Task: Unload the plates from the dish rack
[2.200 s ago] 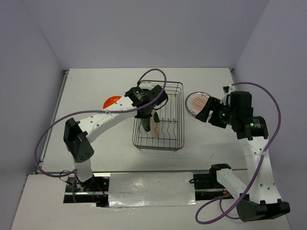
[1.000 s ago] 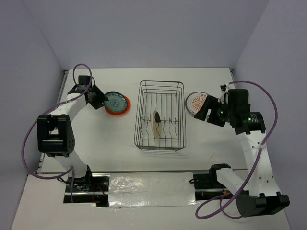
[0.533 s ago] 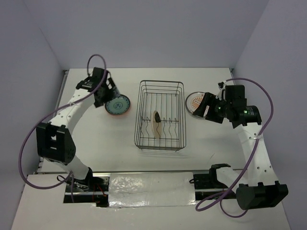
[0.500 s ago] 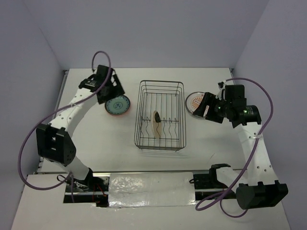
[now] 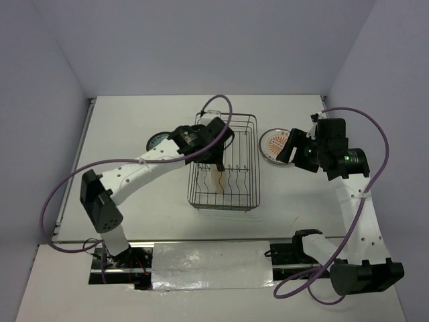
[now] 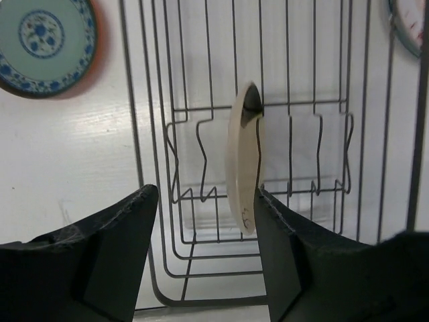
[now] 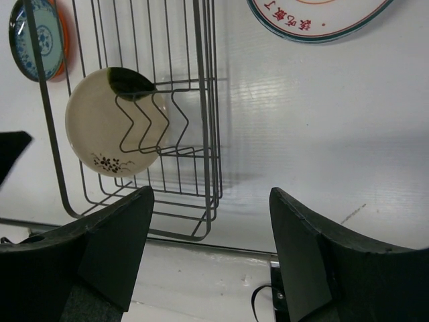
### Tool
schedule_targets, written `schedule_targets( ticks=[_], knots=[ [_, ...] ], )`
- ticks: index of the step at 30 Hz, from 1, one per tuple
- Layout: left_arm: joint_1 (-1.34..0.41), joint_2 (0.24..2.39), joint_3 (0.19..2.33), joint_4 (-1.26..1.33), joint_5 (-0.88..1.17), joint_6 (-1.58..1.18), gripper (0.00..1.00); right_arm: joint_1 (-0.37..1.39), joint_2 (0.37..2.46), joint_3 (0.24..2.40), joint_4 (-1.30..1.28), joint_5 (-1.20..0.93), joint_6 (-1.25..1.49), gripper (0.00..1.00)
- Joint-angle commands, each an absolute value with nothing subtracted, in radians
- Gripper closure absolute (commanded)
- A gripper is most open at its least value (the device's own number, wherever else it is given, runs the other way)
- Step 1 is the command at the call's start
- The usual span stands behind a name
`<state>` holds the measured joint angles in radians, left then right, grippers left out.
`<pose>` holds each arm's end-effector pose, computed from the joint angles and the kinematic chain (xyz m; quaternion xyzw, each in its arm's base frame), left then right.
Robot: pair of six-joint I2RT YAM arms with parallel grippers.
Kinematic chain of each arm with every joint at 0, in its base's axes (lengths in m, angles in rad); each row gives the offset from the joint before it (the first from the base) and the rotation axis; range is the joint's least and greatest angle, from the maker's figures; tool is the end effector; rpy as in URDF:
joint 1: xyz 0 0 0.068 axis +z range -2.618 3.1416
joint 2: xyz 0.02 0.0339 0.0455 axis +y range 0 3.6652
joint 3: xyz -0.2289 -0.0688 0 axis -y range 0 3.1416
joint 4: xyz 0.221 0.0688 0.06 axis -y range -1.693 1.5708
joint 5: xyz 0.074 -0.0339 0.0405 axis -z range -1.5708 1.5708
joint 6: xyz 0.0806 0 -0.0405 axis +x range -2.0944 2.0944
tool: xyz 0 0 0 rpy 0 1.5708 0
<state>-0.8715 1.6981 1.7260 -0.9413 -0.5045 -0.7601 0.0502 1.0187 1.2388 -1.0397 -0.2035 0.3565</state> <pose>0.2594 -0.2479 0.2923 -0.0294 0.9196 -0.0658 0.3862 0.2058 0.0267 0.3034 0.1044 0.9203 0.1662 0.3383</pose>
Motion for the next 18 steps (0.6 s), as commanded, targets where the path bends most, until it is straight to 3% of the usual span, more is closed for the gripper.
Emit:
schedule_targets(
  ticks=[1, 6, 18],
  knots=[
    [-0.914, 1.746, 1.735, -0.996, -0.548, -0.811, 0.29, 0.058, 0.973, 1.260, -1.063, -0.169, 0.336, 0.23],
    [-0.943, 1.782, 1.680, -0.942, -0.500, -0.847, 0.31, 0.057, 0.943, 1.218, -1.058, -0.187, 0.334, 0.23],
    [-0.946, 1.894, 1.641, -0.936, -0.538, -0.907, 0.58, 0.058, 0.913, 1.193, -1.052, -0.222, 0.339, 0.23]
  ],
)
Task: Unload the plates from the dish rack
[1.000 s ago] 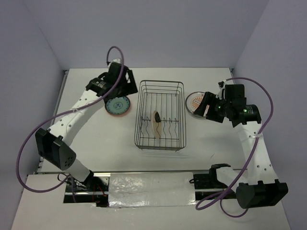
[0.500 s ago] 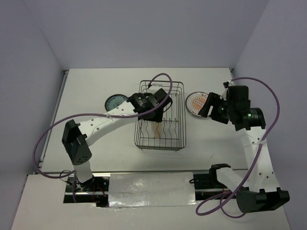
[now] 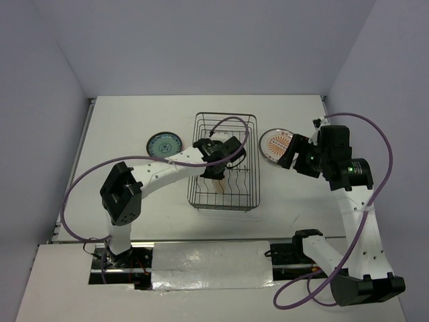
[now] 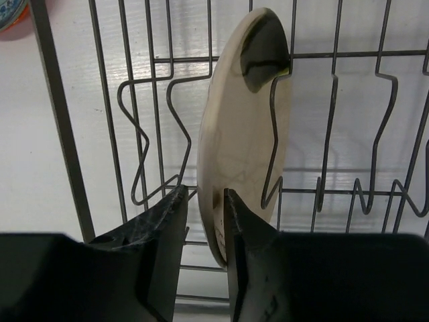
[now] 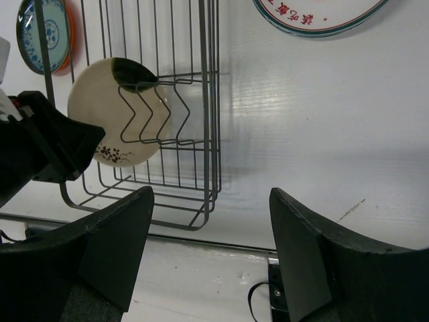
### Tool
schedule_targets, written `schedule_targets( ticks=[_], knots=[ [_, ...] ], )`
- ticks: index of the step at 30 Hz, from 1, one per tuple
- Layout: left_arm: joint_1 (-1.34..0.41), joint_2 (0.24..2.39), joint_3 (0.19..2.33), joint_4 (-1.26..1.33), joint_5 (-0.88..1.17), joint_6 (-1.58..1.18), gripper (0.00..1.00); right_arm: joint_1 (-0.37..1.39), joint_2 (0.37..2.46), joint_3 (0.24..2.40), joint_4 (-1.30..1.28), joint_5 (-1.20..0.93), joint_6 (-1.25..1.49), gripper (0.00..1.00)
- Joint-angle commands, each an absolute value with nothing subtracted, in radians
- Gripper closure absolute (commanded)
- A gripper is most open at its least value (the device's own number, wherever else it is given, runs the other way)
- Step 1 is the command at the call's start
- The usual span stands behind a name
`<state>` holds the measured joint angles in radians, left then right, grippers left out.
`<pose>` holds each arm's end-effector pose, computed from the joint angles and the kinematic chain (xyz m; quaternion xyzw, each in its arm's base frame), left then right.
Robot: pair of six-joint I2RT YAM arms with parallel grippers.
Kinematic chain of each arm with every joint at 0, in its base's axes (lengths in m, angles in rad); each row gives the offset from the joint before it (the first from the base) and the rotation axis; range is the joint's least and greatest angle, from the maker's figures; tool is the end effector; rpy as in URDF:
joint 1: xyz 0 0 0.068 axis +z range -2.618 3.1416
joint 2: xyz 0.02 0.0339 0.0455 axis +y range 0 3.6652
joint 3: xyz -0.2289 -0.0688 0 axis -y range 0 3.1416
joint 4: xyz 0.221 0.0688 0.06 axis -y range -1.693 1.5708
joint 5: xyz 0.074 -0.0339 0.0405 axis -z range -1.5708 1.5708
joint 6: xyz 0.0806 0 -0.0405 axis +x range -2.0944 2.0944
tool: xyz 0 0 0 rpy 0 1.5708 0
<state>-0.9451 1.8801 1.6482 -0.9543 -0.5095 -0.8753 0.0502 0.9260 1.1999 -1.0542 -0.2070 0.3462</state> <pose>0.2501 -0.2791 0.2053 -0.0150 0.9510 0.0057 0.3088 0.1865 0.0260 0.3064 0.0960 0.9138 0.1689 0.3567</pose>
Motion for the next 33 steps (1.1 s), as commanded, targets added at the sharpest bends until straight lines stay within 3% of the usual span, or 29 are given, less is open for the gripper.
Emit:
schedule_targets(
  ticks=[1, 5, 12, 19, 23, 25, 29, 30, 33],
  knots=[
    [-0.946, 1.902, 1.646, -0.937, -0.543, -0.908, 0.61, 0.057, 0.913, 1.192, -1.049, -0.224, 0.339, 0.23],
    [-0.951, 1.947, 1.732, -1.029, -0.569, -0.959, 0.81, 0.057, 0.919, 1.210, -1.057, -0.222, 0.342, 0.23],
    [-0.960, 1.896, 1.894, -1.222, -0.670, -1.060, 1.00, 0.057, 0.916, 1.213, -1.063, -0.210, 0.337, 0.23],
    [-0.873, 1.801, 2.071, -1.373, -0.807, -1.124, 1.00, 0.058, 0.933, 1.241, -1.071, -0.207, 0.337, 0.23],
    [-0.706, 1.672, 1.941, -1.237, -0.749, -0.994, 1.00, 0.057, 0.942, 1.252, -1.069, -0.215, 0.341, 0.23],
    [-0.533, 1.571, 1.825, -1.039, -0.603, -0.885, 1.00, 0.058, 0.943, 1.246, -1.058, -0.222, 0.344, 0.23],
    [-0.238, 1.402, 1.396, -0.602, -0.200, -0.776, 1.00, 0.060, 0.931, 1.203, -1.009, -0.285, 0.357, 0.23],
    [-0.154, 1.396, 1.349, -0.465, -0.067, -0.772, 1.00, 0.060, 0.925, 1.195, -0.993, -0.299, 0.360, 0.23],
    [-0.047, 1.442, 1.244, -0.345, 0.047, -0.775, 0.94, 0.060, 0.928, 1.181, -0.982, -0.307, 0.365, 0.23]
  ],
)
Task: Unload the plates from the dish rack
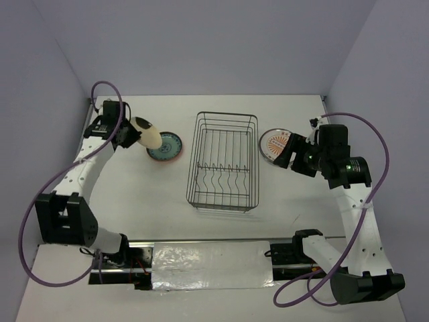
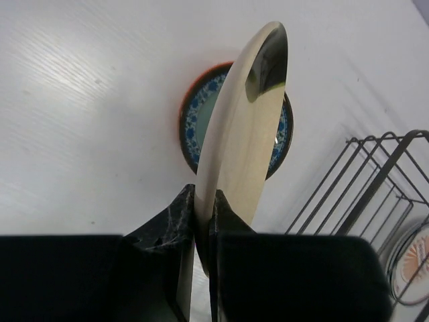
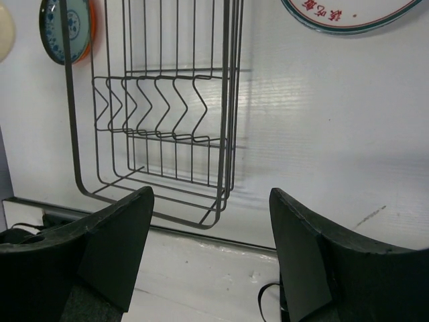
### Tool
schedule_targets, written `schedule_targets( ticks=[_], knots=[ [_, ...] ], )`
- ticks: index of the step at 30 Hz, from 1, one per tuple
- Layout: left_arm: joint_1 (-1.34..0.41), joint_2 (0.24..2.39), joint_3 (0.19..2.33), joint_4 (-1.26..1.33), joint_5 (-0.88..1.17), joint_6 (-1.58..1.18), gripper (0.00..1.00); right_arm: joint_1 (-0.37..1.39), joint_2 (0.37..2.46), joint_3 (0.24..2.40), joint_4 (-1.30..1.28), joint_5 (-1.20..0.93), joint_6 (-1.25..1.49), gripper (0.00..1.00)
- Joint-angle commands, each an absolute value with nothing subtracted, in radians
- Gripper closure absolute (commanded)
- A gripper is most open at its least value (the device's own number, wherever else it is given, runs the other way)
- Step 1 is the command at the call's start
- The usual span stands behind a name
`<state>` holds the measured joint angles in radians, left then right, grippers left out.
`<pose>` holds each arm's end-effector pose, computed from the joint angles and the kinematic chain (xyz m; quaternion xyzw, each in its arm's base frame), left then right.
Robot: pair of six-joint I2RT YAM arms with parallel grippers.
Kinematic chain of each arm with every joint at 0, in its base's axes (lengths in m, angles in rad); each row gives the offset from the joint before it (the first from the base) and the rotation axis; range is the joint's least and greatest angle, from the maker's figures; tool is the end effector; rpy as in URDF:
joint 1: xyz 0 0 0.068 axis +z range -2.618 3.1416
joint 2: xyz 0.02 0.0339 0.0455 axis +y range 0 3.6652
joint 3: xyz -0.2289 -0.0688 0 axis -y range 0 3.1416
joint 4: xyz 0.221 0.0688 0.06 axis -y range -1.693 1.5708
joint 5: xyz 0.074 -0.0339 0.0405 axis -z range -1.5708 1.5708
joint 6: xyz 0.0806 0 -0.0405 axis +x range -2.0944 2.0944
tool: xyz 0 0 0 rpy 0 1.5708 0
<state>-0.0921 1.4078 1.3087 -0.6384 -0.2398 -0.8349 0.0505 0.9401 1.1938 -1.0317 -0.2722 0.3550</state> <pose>0.3218 -0.0105 0.2748 -0.3746 0.8284 -0.0818 0.4083 0.1906 0.0313 0.3055 0.0868 0.9113 0.1996 0.3495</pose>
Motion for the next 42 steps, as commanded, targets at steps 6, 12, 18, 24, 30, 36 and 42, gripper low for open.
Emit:
schedule_targets(
  ticks=[6, 12, 18, 24, 30, 36, 42],
  knots=[
    [0.058, 1.592, 1.151, -0.175, 0.259, -0.851, 0.88, 0.058, 0.939, 1.189, -0.985, -0.308, 0.373, 0.23],
    [0.057, 1.680, 1.144, -0.158, 0.288, -0.859, 0.65, 0.058, 0.940, 1.196, -0.991, -0.302, 0.379, 0.23],
    [0.031, 1.666, 1.078, -0.213, 0.243, -0.838, 0.08, 0.058, 0.951, 1.216, -1.002, -0.291, 0.367, 0.23],
    [0.008, 1.681, 1.144, -0.532, 0.034, -0.781, 0.00, 0.066, 0.980, 1.281, -1.058, -0.207, 0.328, 0.23],
    [-0.051, 1.618, 1.252, -0.701, -0.069, -0.612, 0.01, 0.066, 0.962, 1.330, -1.088, -0.132, 0.279, 0.21],
    [-0.101, 1.470, 1.295, -0.827, -0.135, -0.532, 0.00, 0.084, 0.913, 1.359, -1.117, -0.080, 0.290, 0.21],
    [-0.181, 1.088, 1.090, -0.792, -0.310, -0.537, 0.00, 0.213, 0.778, 1.350, -1.111, 0.142, 0.198, 0.21]
  ],
)
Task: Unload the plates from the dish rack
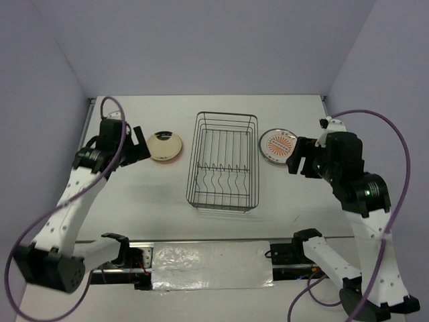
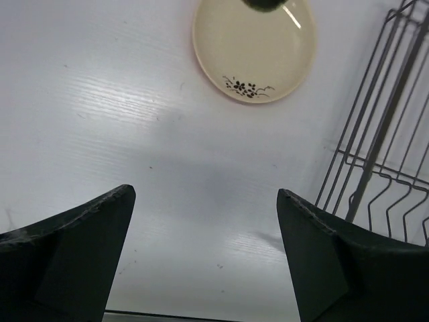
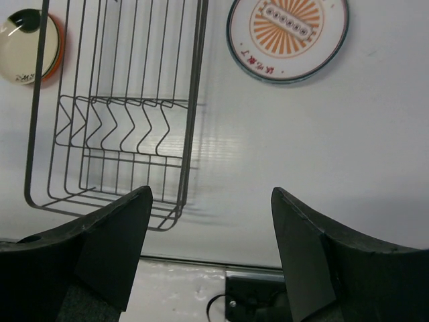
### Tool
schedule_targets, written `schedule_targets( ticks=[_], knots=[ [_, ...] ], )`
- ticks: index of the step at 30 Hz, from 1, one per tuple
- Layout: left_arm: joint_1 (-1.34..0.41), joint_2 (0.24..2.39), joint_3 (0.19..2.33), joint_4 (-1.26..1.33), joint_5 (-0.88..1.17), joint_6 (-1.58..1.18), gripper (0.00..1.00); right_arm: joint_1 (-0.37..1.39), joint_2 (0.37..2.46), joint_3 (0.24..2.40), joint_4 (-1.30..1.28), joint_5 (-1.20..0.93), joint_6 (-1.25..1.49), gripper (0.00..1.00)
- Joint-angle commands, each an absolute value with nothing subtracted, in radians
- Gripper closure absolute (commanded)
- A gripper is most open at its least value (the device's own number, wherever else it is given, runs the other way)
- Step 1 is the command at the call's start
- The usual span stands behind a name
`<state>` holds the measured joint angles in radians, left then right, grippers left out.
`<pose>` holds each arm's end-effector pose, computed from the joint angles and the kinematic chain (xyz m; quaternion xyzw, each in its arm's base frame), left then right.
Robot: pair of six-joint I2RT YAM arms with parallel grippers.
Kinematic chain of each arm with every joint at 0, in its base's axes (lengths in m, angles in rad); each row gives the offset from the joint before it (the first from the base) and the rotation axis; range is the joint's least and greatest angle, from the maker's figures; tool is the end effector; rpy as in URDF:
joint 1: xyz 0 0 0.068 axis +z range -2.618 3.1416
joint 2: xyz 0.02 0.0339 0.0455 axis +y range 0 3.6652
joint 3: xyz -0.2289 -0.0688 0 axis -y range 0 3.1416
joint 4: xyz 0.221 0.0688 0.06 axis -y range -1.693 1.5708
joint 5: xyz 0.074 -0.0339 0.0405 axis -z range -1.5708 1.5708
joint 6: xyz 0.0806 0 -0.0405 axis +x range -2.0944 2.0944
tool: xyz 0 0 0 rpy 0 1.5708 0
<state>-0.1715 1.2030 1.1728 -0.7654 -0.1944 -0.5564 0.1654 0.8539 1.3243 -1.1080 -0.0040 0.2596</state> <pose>0.2663 -0.0303 0.2710 -0.2122 0.8974 -0.0499 0.3835 0.1613 0.0273 0.3477 0.0412 0.8922 0.0966 0.4394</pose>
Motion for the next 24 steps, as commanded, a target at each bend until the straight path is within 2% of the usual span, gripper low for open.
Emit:
schedule_targets(
  ticks=[1, 3, 4, 5, 6, 7, 13, 24],
  knots=[
    [-0.181, 0.998, 1.065, -0.793, -0.322, -0.537, 0.01, 0.227, 0.760, 1.344, -1.114, 0.187, 0.195, 0.21],
    [-0.184, 0.877, 1.014, -0.819, -0.362, -0.532, 0.01, 0.259, 0.700, 1.328, -1.127, 0.302, 0.189, 0.20],
    [-0.186, 0.846, 1.003, -0.834, -0.374, -0.529, 0.00, 0.270, 0.680, 1.327, -1.131, 0.333, 0.189, 0.11],
    [-0.196, 0.819, 1.002, -0.862, -0.399, -0.557, 0.01, 0.279, 0.658, 1.322, -1.138, 0.388, 0.192, 0.09],
    [-0.218, 0.786, 1.021, -0.915, -0.473, -0.578, 0.01, 0.303, 0.622, 1.319, -1.143, 0.405, 0.189, 0.02],
    [-0.227, 0.772, 1.035, -0.928, -0.468, -0.549, 0.00, 0.311, 0.603, 1.318, -1.143, 0.410, 0.183, 0.00],
    [-0.273, 0.709, 1.130, -1.075, -0.537, -0.586, 0.01, 0.331, 0.506, 1.310, -1.186, 0.428, 0.196, 0.00],
    [-0.293, 0.577, 1.120, -1.098, -0.555, -0.591, 0.01, 0.331, 0.486, 1.325, -1.190, 0.456, 0.210, 0.00]
  ],
)
